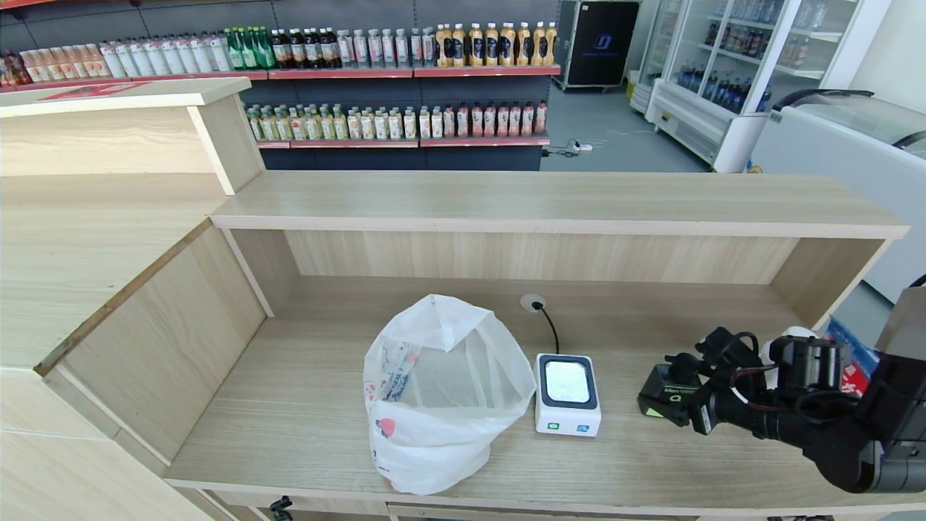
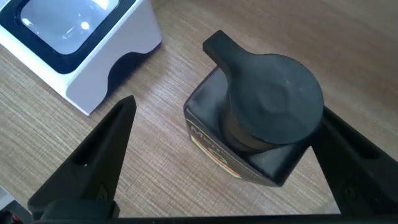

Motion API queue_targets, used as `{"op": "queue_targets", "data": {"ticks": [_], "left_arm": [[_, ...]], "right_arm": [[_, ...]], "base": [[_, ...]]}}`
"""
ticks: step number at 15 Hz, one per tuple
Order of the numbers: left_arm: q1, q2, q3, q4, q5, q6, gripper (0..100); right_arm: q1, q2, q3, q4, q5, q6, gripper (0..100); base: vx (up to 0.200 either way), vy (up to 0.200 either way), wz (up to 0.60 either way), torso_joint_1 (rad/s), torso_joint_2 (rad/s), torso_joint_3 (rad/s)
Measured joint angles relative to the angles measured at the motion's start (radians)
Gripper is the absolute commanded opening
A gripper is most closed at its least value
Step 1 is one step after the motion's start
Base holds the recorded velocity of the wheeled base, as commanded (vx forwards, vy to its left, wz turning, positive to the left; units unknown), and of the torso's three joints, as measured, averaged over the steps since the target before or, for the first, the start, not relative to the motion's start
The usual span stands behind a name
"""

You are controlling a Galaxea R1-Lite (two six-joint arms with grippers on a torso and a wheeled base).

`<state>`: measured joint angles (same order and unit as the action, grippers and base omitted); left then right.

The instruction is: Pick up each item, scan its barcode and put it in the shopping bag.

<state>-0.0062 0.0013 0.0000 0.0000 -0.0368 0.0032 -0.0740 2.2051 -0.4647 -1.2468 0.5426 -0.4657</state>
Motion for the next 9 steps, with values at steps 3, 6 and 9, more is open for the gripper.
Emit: {"op": "queue_targets", "data": {"ticks": [3, 6, 9], "left_arm": [[0.0, 0.0, 0.0, 0.0, 0.0, 0.0, 100], [0.0, 0.0, 0.0, 0.0, 0.0, 0.0, 100], [0.0, 0.0, 0.0, 0.0, 0.0, 0.0, 100]], "right_arm": [[0.013, 0.05, -0.009, -0.005, 0.0, -0.01, 100], [0.031, 0.096, -0.042, -0.041, 0.011, -0.001, 100], [0.042, 0.123, -0.067, -0.046, 0.033, 0.003, 0]], "base": [[0.0, 0.0, 0.0, 0.0, 0.0, 0.0], [0.0, 0.0, 0.0, 0.0, 0.0, 0.0], [0.0, 0.0, 0.0, 0.0, 0.0, 0.0]]}}
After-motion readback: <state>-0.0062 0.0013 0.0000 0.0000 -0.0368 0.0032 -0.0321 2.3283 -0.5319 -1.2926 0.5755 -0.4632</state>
